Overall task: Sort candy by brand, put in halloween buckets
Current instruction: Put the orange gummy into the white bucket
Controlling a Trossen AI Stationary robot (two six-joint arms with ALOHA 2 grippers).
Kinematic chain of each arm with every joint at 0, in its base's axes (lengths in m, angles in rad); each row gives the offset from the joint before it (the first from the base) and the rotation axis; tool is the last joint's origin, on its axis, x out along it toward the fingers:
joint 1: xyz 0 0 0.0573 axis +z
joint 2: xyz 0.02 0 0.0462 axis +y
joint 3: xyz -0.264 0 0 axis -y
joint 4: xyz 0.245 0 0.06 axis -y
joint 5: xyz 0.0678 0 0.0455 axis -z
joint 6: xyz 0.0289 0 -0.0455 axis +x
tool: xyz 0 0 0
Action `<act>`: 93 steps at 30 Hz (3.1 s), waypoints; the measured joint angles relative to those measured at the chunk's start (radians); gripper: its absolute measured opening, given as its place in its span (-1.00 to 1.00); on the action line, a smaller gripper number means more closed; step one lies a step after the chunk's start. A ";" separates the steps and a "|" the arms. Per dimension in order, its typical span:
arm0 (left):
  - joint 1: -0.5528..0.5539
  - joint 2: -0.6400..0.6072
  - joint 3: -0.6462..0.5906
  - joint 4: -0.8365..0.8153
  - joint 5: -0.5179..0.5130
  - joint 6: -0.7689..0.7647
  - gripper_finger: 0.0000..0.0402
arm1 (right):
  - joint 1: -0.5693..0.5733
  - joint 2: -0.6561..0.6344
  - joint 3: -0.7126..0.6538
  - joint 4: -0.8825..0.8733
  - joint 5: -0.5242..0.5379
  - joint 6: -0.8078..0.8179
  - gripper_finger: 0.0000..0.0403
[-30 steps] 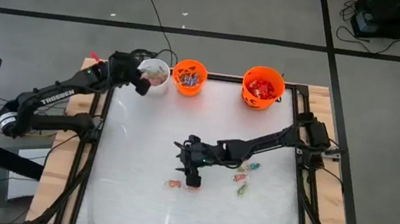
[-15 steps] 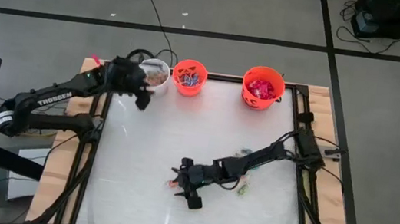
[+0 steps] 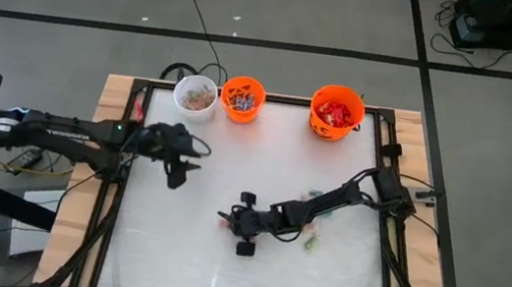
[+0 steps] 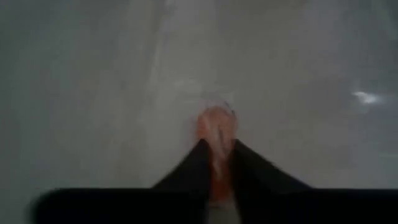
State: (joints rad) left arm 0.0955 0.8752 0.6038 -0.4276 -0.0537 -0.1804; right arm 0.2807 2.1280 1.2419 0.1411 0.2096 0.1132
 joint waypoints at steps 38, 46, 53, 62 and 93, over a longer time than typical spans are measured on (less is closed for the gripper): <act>-0.099 0.032 -0.194 0.598 -0.020 0.221 -0.91 | -0.174 -0.180 0.000 0.250 0.143 -0.139 -0.82; -0.004 -0.011 -0.163 0.600 -0.454 0.164 -0.81 | -0.150 -0.170 -0.002 -0.113 0.058 0.254 -0.43; 0.275 0.001 -0.164 0.571 -0.448 0.177 -0.83 | -0.067 -0.178 -0.001 -0.226 0.005 0.378 -0.29; 0.571 0.015 -0.166 0.514 -0.270 0.149 -0.40 | 0.033 -0.180 0.000 -0.322 0.060 0.525 -0.29; 0.237 0.014 -0.165 0.515 0.245 0.055 0.04 | 0.006 -0.117 -0.001 -0.090 0.382 -0.037 -0.97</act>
State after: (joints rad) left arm 0.3328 0.8890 0.4385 0.0875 0.1911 -0.1258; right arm 0.2863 2.0113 1.2407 0.0513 0.5919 0.0761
